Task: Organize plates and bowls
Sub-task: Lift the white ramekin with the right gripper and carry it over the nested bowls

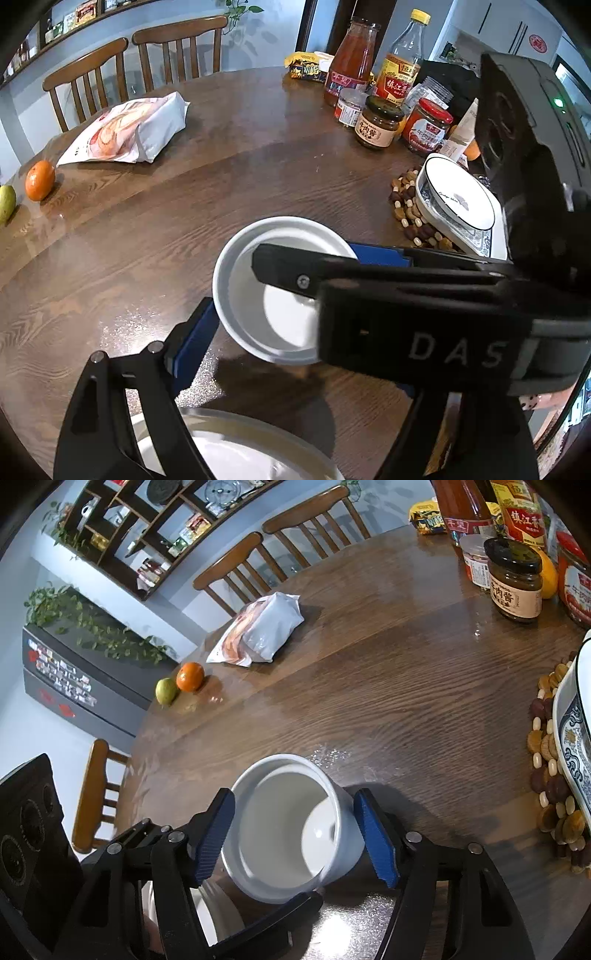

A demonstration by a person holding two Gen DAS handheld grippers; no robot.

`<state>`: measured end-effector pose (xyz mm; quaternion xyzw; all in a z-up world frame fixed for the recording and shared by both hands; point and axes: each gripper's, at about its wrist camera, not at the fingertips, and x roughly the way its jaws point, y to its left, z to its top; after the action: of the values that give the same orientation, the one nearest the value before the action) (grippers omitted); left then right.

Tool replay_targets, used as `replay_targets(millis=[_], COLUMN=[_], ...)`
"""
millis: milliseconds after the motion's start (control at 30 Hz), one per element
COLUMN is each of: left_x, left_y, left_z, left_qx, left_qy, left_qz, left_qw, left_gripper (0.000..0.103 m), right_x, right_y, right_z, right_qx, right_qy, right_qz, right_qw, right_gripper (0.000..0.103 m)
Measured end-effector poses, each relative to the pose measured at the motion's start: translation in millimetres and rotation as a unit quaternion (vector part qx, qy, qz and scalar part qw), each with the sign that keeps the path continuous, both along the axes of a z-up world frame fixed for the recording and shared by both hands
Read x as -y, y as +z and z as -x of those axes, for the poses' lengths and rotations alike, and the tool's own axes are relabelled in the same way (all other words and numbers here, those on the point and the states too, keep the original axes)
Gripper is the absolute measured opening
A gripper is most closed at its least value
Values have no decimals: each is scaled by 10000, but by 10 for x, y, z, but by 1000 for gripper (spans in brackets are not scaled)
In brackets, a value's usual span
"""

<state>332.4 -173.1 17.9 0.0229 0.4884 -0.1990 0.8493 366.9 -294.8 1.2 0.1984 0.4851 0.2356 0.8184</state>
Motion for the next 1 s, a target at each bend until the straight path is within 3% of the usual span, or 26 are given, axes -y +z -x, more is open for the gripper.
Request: replay_targets(millis=[533, 667, 1000], left_x=[8, -4, -35], left_y=[-62, -63, 47], left_z=[-41, -32, 60], left_qx=[-102, -75, -66], left_qy=[82, 91, 113], left_qz=[93, 114, 219], left_qw=[9999, 9999, 9997], left_gripper=[82, 82, 82], right_x=[21, 25, 16], right_y=[-74, -93, 39], right_z=[-11, -18, 81], right_qx=[9, 12, 241], right_qy=[-161, -246, -326], right_qz=[88, 234, 294], right_qw=[9998, 9994, 9987], right_gripper=[50, 39, 39])
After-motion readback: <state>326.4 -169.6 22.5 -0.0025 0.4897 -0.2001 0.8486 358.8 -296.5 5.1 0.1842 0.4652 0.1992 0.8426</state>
